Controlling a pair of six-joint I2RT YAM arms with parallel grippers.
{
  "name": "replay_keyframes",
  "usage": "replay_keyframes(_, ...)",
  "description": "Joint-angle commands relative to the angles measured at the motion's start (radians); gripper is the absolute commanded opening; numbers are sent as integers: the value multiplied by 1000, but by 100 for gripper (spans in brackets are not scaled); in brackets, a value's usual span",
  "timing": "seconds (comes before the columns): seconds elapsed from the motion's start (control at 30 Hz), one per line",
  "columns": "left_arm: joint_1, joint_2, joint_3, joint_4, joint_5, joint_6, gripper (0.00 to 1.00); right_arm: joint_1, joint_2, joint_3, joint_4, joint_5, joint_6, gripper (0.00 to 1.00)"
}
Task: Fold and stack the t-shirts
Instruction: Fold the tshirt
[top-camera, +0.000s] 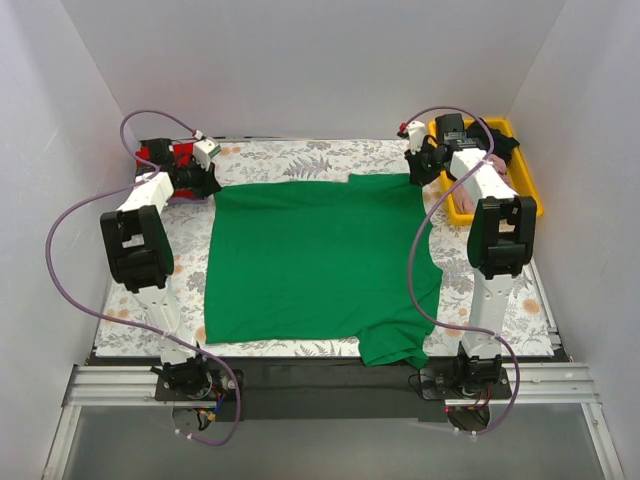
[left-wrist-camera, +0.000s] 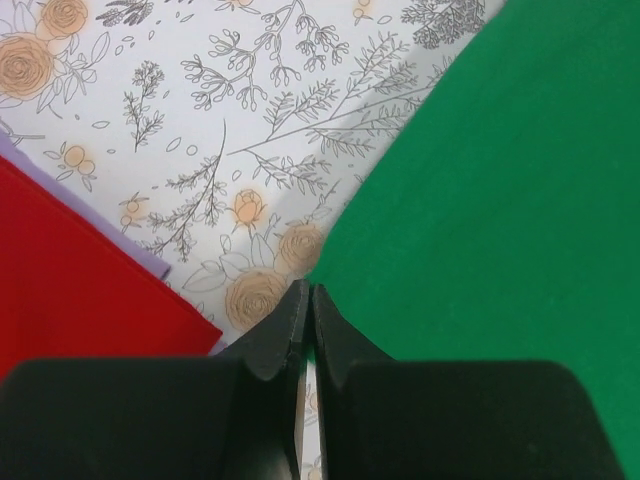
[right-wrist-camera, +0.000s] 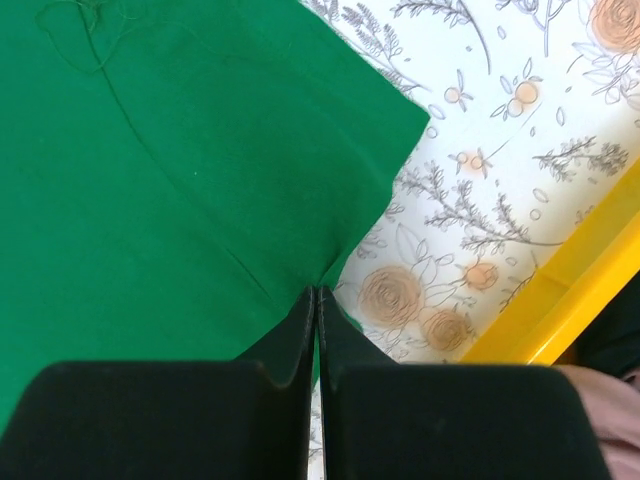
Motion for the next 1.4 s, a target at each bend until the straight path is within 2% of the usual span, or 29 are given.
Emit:
replay_keyframes(0.0, 38, -136, -77, 25, 48, 58, 0, -12, -108, -68, 15, -36, -1, 1)
replay_keyframes(0.63, 61, -395, -376, 19, 50, 222, 0, -12, -373, -389, 19, -53, -19, 1)
replay_keyframes(1.17, 62, -388, -527, -13, -45, 405, 0, 0, -411, -594, 70, -66, -10, 1)
replay_keyframes(1.37, 59, -374, -539, -48, -45, 416, 0, 2, -379, -631, 85, -36, -21, 1)
